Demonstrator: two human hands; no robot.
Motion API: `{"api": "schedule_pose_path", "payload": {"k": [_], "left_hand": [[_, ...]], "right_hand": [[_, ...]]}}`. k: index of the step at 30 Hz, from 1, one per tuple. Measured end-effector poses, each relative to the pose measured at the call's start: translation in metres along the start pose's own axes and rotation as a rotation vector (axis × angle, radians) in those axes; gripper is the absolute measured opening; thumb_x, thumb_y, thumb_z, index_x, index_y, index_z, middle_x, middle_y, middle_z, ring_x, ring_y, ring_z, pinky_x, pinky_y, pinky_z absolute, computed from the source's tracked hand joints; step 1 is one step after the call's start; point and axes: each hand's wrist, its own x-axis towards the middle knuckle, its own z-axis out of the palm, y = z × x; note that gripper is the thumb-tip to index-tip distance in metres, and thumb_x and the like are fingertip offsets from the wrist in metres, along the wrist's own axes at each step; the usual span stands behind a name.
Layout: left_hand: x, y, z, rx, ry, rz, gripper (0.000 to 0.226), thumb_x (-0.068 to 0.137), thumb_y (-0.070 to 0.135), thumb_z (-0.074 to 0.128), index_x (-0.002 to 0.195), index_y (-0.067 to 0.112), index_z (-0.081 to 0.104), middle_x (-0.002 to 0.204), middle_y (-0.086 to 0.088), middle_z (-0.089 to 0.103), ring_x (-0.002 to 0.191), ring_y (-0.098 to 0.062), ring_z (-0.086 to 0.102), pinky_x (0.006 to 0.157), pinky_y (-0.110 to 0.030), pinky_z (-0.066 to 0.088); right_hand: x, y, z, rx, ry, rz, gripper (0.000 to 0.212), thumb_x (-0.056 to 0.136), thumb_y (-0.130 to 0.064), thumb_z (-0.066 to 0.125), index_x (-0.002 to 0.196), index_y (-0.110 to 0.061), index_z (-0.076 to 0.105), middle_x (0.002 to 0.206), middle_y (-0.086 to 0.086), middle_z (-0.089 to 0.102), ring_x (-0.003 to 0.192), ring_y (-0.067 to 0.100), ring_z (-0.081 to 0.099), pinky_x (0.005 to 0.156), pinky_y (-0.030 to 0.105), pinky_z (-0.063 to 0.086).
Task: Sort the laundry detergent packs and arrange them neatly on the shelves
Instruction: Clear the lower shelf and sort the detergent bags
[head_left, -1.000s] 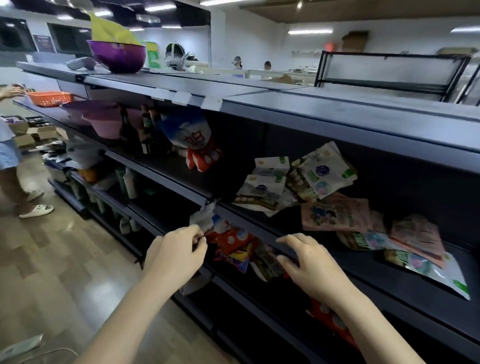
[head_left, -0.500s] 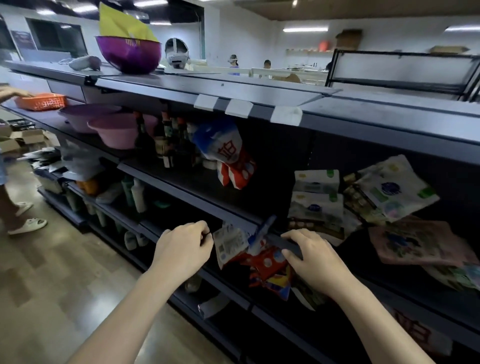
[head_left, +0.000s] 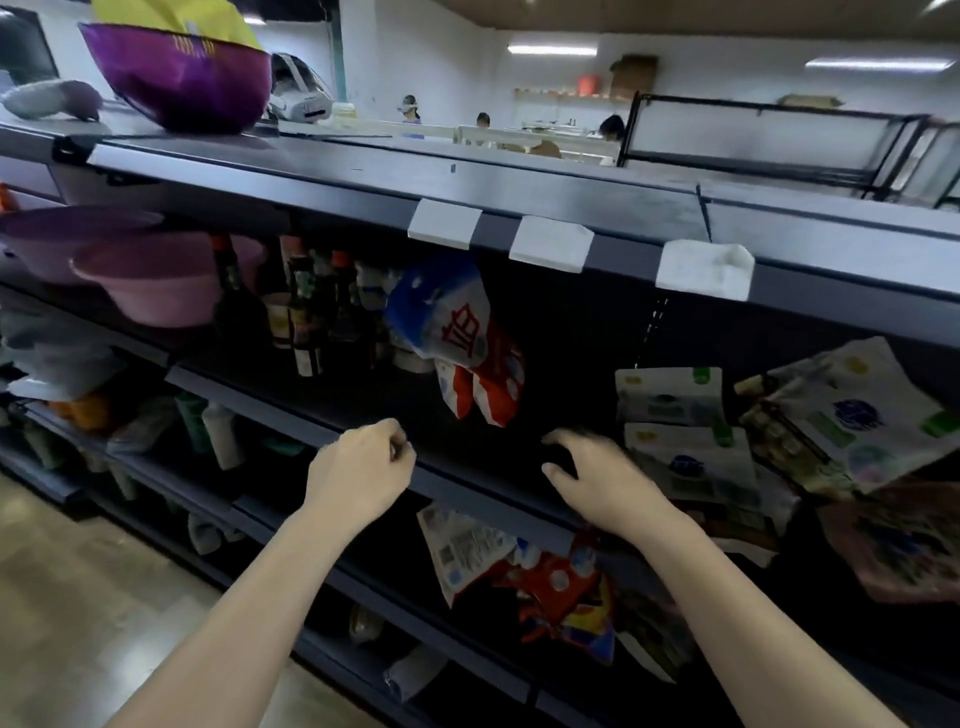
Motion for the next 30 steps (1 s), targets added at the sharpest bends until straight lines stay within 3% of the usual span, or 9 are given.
{"api": "schedule_pose_path", "payload": {"k": [5,8,11,15,20,22,25,28,30], "left_hand": [[0.059,-0.008,0.024,-0.146,-0.073,-0.007,0.028,0.092,0.04,0.047,0.113,0.025,0.054,0.102,0.001,0.061,0.087,-0.023,0.061,0.07,-0.034,0.052],[0.093,-0.015,0.047,-0.302,-0.125,0.02,0.028,0.09,0.035,0.049,0.113,0.019,0.053,0.098,-0.005,0.062,0.083,-0.025,0.061,0.064,-0.031,0.049],[0.129,-0.014,0.068,-0.429,-0.121,0.106,0.031,0.095,0.029,0.047,0.123,0.015,0.05,0.114,-0.011,0.06,0.098,-0.027,0.058,0.073,-0.029,0.044],[0.165,-0.008,0.079,-0.496,-0.226,0.048,0.055,0.092,0.044,0.047,0.142,0.025,0.033,0.138,-0.003,0.048,0.123,-0.026,0.048,0.089,-0.03,0.041],[0.177,0.003,0.087,-0.732,-0.289,0.064,0.041,0.093,0.041,0.048,0.131,0.025,0.047,0.127,-0.005,0.058,0.11,-0.023,0.058,0.096,-0.042,0.048],[0.179,0.01,0.089,-0.813,-0.319,0.077,0.04,0.093,0.037,0.051,0.127,0.014,0.052,0.122,-0.012,0.06,0.104,-0.027,0.06,0.094,-0.044,0.049],[0.188,0.017,0.094,-0.681,-0.313,0.027,0.041,0.095,0.022,0.045,0.117,-0.013,0.053,0.115,-0.033,0.056,0.102,-0.041,0.057,0.093,-0.044,0.049],[0.191,0.021,0.094,-0.642,-0.269,-0.047,0.035,0.097,0.015,0.04,0.112,-0.011,0.057,0.113,-0.029,0.06,0.103,-0.04,0.058,0.086,-0.037,0.049],[0.186,0.022,0.093,-0.64,-0.217,-0.083,0.032,0.1,0.015,0.038,0.113,-0.006,0.059,0.117,-0.023,0.06,0.108,-0.036,0.056,0.084,-0.032,0.045]], "right_hand": [[0.047,-0.008,0.012,0.024,0.058,0.077,0.047,0.095,-0.038,0.05,0.14,-0.029,0.038,0.144,-0.003,0.04,0.127,0.019,0.042,0.098,0.027,0.037],[0.076,-0.016,0.023,0.026,0.09,0.152,0.051,0.093,-0.045,0.05,0.141,-0.034,0.035,0.145,-0.004,0.039,0.127,0.021,0.044,0.096,0.029,0.04],[0.105,-0.026,0.034,0.075,0.109,0.163,0.057,0.092,-0.043,0.054,0.143,-0.03,0.033,0.143,0.002,0.043,0.125,0.025,0.047,0.099,0.036,0.044],[0.14,-0.039,0.045,0.146,0.175,0.156,0.067,0.091,-0.037,0.058,0.148,-0.024,0.026,0.144,0.006,0.043,0.128,0.028,0.046,0.103,0.042,0.042],[0.164,-0.046,0.06,0.225,0.22,0.252,0.06,0.095,-0.038,0.05,0.148,-0.025,0.027,0.147,0.004,0.041,0.129,0.024,0.045,0.105,0.033,0.039],[0.166,-0.046,0.065,0.153,0.24,0.289,0.053,0.097,-0.032,0.046,0.147,-0.022,0.03,0.145,0.006,0.044,0.128,0.026,0.046,0.103,0.03,0.039],[0.164,-0.041,0.064,0.186,0.311,0.35,0.044,0.098,-0.028,0.044,0.14,-0.019,0.043,0.133,0.011,0.055,0.119,0.03,0.054,0.094,0.03,0.044],[0.156,-0.027,0.058,0.281,0.382,0.464,0.035,0.098,-0.027,0.044,0.122,-0.007,0.059,0.116,0.02,0.063,0.105,0.034,0.061,0.078,0.029,0.044],[0.145,-0.015,0.052,0.405,0.4,0.514,0.031,0.099,-0.024,0.045,0.116,-0.004,0.06,0.11,0.02,0.064,0.097,0.031,0.062,0.07,0.027,0.041]]}}
